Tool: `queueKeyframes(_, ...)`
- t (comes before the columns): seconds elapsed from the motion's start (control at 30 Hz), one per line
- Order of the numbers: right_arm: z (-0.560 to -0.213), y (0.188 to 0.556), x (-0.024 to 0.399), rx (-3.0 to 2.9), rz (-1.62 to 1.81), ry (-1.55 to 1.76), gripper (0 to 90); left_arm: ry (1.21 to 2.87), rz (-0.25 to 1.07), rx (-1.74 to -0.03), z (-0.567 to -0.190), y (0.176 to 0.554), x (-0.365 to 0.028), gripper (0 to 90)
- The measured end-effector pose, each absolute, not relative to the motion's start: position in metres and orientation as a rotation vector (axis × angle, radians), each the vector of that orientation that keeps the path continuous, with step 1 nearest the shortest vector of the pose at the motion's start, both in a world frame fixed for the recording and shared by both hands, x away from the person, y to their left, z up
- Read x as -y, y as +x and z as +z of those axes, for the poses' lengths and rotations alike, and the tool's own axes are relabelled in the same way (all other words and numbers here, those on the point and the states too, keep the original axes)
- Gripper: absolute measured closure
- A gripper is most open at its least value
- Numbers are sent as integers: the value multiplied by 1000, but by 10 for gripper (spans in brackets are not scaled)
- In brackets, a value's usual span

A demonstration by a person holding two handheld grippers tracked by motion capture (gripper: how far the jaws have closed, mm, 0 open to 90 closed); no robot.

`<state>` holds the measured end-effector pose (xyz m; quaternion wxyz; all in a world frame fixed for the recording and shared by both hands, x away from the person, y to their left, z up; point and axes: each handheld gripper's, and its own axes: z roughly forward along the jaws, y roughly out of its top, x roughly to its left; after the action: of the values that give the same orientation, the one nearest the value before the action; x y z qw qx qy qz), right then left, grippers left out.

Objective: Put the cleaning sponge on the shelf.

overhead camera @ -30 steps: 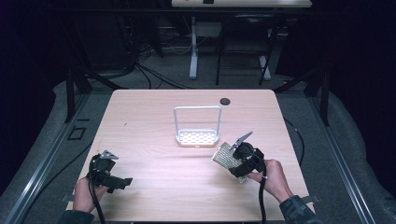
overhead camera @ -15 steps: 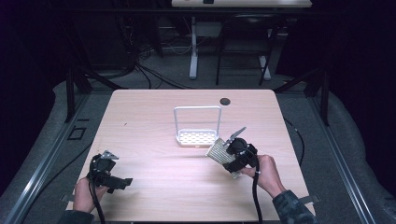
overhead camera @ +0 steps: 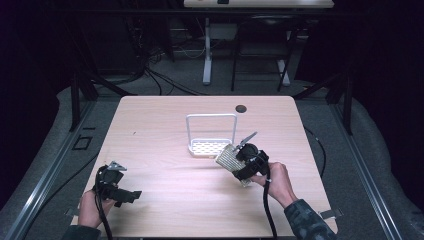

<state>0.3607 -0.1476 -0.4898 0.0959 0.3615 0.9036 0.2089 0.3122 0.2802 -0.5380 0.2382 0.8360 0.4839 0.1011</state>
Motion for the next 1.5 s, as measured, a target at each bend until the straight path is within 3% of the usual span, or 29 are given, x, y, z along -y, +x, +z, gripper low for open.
queueKeyframes(1.5,-506,423,78,-2557,582,1027,390,2290,267,-1310,-538,312,-279,0)
